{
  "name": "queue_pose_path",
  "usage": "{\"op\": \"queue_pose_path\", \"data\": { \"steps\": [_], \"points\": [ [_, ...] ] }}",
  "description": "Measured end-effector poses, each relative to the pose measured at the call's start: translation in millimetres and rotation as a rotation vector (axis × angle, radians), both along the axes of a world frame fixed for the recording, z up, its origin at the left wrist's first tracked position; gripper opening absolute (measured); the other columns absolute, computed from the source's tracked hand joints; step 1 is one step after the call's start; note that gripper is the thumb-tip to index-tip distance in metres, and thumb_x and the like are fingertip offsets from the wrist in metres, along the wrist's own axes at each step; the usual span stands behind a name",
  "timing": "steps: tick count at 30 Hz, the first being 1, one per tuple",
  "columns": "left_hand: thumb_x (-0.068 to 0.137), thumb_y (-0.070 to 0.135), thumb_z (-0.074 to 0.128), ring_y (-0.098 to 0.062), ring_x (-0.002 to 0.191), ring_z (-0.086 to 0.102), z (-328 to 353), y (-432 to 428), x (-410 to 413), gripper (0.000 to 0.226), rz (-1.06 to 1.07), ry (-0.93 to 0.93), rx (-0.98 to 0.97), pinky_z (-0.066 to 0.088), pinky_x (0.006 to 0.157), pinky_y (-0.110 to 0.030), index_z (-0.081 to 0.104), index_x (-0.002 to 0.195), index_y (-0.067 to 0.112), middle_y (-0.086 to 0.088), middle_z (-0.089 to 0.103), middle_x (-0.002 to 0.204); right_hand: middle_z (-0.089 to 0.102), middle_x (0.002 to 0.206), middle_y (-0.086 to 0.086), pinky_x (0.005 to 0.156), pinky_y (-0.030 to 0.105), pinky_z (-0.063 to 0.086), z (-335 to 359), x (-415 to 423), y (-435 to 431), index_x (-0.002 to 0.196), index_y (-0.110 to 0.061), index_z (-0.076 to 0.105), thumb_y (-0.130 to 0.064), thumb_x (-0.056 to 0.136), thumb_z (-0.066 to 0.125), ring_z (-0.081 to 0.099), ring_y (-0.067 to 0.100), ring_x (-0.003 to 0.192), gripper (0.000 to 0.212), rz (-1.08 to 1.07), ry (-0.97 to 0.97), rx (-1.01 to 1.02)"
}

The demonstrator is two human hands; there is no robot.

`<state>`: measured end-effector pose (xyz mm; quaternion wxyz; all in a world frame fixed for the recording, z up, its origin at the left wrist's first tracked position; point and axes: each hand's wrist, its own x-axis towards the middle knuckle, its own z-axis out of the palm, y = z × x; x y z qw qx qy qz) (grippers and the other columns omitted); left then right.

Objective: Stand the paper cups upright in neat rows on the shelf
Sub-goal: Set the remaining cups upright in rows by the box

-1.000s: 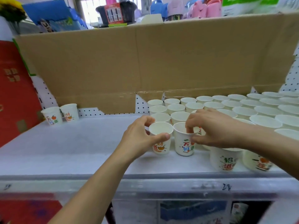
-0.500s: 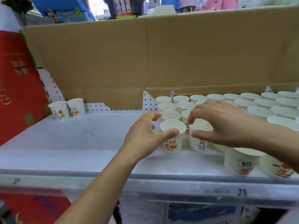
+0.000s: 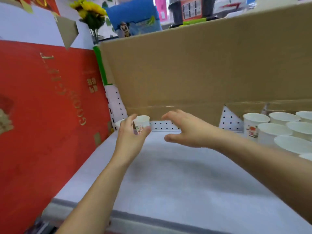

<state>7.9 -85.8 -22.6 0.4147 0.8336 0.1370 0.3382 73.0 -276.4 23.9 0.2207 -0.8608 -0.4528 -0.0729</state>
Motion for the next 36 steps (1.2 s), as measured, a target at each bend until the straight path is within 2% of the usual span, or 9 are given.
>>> {"op": "queue_pose_path", "data": {
  "steps": [4,8,11,14,17,21,28,31,36],
  "points": [
    [0.075,0.031,0.080,-0.024,0.134,0.037,3,84,32,0.089,0.097,0.112,-0.058,0.037,0.107,-0.041,0.030,0.148,0.021,-0.005,0.033,0.149,0.035,0.144,0.002,0.101,0.032,0.038,-16,45,75,0.140,-0.025,0.038,-0.032,0.083,0.068,0.039,0.021,0.128,0.065,-0.061,0.208,0.052],
    [0.065,0.025,0.088,-0.023,0.140,0.029,1,125,61,0.110,-0.031,0.236,-0.116,0.034,0.110,-0.046,0.019,0.151,0.020,-0.006,0.024,0.156,0.033,0.145,0.009,0.108,0.042,0.033,-29,76,127,0.141,-0.021,0.039,-0.024,0.088,0.063,0.035,0.027,0.132,0.058,-0.120,0.178,-0.032],
    [0.067,0.022,0.087,-0.021,0.124,0.048,-3,134,71,0.095,-0.114,0.269,-0.138,0.044,0.100,-0.037,0.034,0.146,0.017,-0.005,0.041,0.146,0.038,0.140,0.011,0.100,0.040,0.040,-33,82,148,0.136,-0.019,0.046,-0.015,0.092,0.053,0.044,0.030,0.125,0.045,-0.182,0.079,-0.117],
    [0.069,0.022,0.085,-0.017,0.103,0.061,-6,132,71,0.066,-0.124,0.252,-0.141,0.053,0.080,-0.032,0.056,0.128,0.017,-0.004,0.059,0.125,0.053,0.124,0.011,0.084,0.040,0.049,-31,76,151,0.116,-0.016,0.061,-0.014,0.092,0.050,0.057,0.031,0.105,0.027,-0.211,-0.044,-0.092],
    [0.067,0.031,0.085,-0.016,0.105,0.059,-7,121,61,0.062,-0.098,0.259,-0.077,0.051,0.064,-0.022,0.061,0.124,0.022,0.001,0.058,0.124,0.059,0.113,0.008,0.075,0.038,0.050,-27,65,137,0.104,-0.015,0.065,-0.017,0.093,0.049,0.059,0.029,0.095,0.019,-0.169,-0.115,-0.086],
    [0.063,0.048,0.083,-0.008,0.102,0.057,-4,90,28,0.063,-0.059,0.260,0.067,0.042,0.074,-0.019,0.063,0.119,0.027,0.010,0.061,0.121,0.063,0.109,0.003,0.072,0.037,0.050,-19,38,95,0.103,-0.019,0.065,-0.021,0.093,0.049,0.059,0.027,0.092,0.019,-0.121,-0.142,-0.046],
    [0.053,0.054,0.084,-0.003,0.102,0.060,5,-24,-46,0.076,-0.158,0.191,0.146,0.049,0.091,-0.029,0.063,0.121,0.030,0.013,0.065,0.114,0.069,0.092,-0.004,0.072,0.036,0.051,6,-38,-44,0.096,-0.021,0.072,-0.023,0.089,0.060,0.060,0.020,0.082,0.014,-0.092,-0.230,0.107],
    [0.054,0.056,0.084,0.000,0.098,0.060,9,-90,-69,0.074,-0.230,0.126,0.128,0.052,0.085,-0.027,0.062,0.120,0.032,0.014,0.064,0.110,0.062,0.083,-0.009,0.070,0.039,0.051,15,-70,-120,0.090,-0.020,0.073,-0.023,0.087,0.065,0.056,0.014,0.072,0.009,-0.117,-0.253,0.168],
    [0.052,0.064,0.078,0.010,0.099,0.053,13,-202,-94,0.077,-0.361,0.063,0.162,0.042,0.075,-0.012,0.058,0.122,0.036,0.019,0.061,0.111,0.060,0.088,-0.008,0.063,0.040,0.049,19,-114,-243,0.084,-0.023,0.073,-0.025,0.084,0.068,0.057,0.009,0.069,0.005,-0.188,-0.287,0.246]
  ]
}}
